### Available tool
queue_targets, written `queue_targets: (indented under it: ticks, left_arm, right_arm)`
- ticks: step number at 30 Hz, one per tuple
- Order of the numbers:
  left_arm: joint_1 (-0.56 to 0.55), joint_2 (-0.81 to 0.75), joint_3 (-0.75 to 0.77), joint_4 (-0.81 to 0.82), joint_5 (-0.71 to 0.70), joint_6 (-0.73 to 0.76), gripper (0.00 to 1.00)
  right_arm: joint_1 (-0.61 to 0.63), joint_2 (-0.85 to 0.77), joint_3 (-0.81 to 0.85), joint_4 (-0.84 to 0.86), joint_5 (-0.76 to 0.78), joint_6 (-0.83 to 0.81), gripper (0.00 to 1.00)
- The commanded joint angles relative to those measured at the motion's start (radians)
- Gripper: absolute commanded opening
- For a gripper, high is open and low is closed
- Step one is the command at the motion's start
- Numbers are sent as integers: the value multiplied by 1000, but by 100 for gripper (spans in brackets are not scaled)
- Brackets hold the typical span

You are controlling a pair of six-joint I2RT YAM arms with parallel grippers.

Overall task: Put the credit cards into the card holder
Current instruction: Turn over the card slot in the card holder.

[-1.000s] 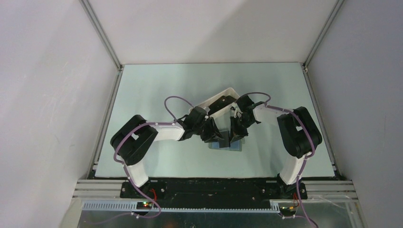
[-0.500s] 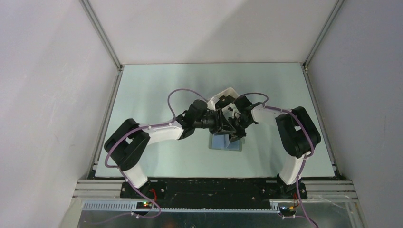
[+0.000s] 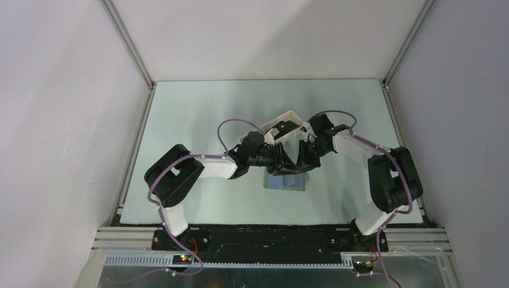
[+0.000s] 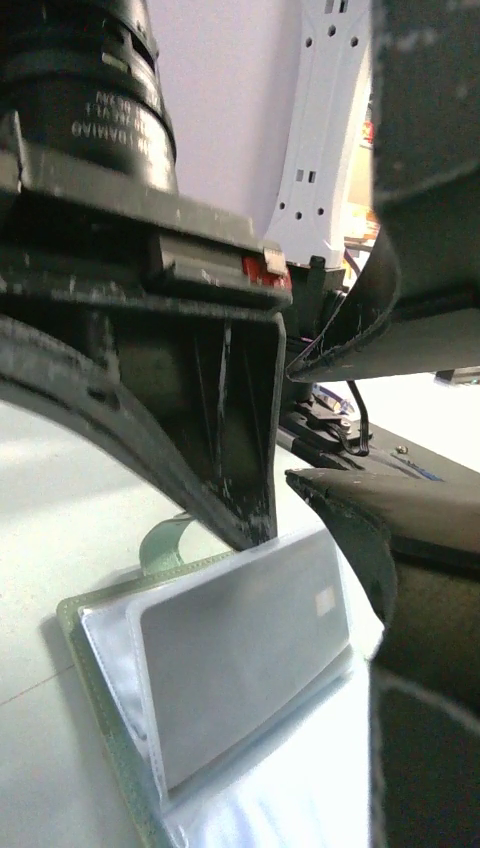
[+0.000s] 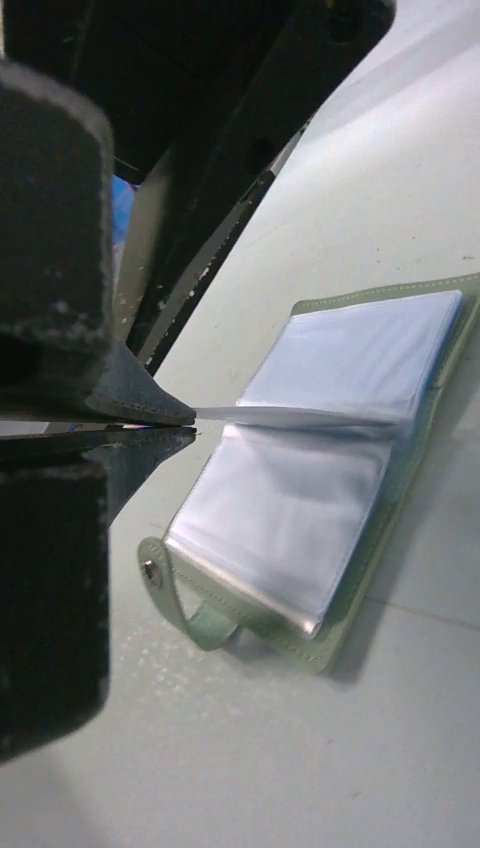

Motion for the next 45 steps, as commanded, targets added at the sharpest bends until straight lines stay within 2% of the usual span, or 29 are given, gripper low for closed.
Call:
queue_targets:
  ticks: [1,3,5,12,14,17,20,23,28,32,36,40,45]
  left_arm:
    - [-3,-10,-3,98,11,-20,42]
    - [-1,-47,-11,100,-8,-8,43]
    - [8,-89,-25,100,-33,2,44]
    - [79,-247,-134,65,-167,36,48]
    - [108,-298,-138,-21,-224,85,49]
    - [146,-349,-86,-280,-358,170,52]
    - [178,-350,29,-539,-466,256,56]
    - [213,-309,113,-643,-527,283,60]
    - [301,-146,244,-709,-476,283,56]
    - [308,-3,401,-834,-485,356,48]
    - [309,80,484,-927,-514,393,27]
    - [307,130,527,-1004,-531,444,14]
    - [281,212,627,-1132,-577,504,7]
  right_arm:
    - [-24,-64,11,-100,60,-15,6]
    - [-41,-80,12,-106,64,-16,7]
    - [-55,-100,17,-99,63,-16,13]
    - [-61,-112,98,-97,70,-7,42]
    - [-60,-104,133,-69,60,4,51]
    - [-55,-46,243,-53,47,14,64]
    - [-48,51,398,-62,56,8,74]
    - [-45,147,539,-87,59,-2,82]
    - [-44,380,831,-158,31,-19,83]
    - [-41,527,977,-200,8,-36,82]
    - [-35,601,1010,-198,-43,-39,76]
    - [-13,647,1021,-208,-65,-49,71]
    - [5,672,1028,-220,-51,-53,68]
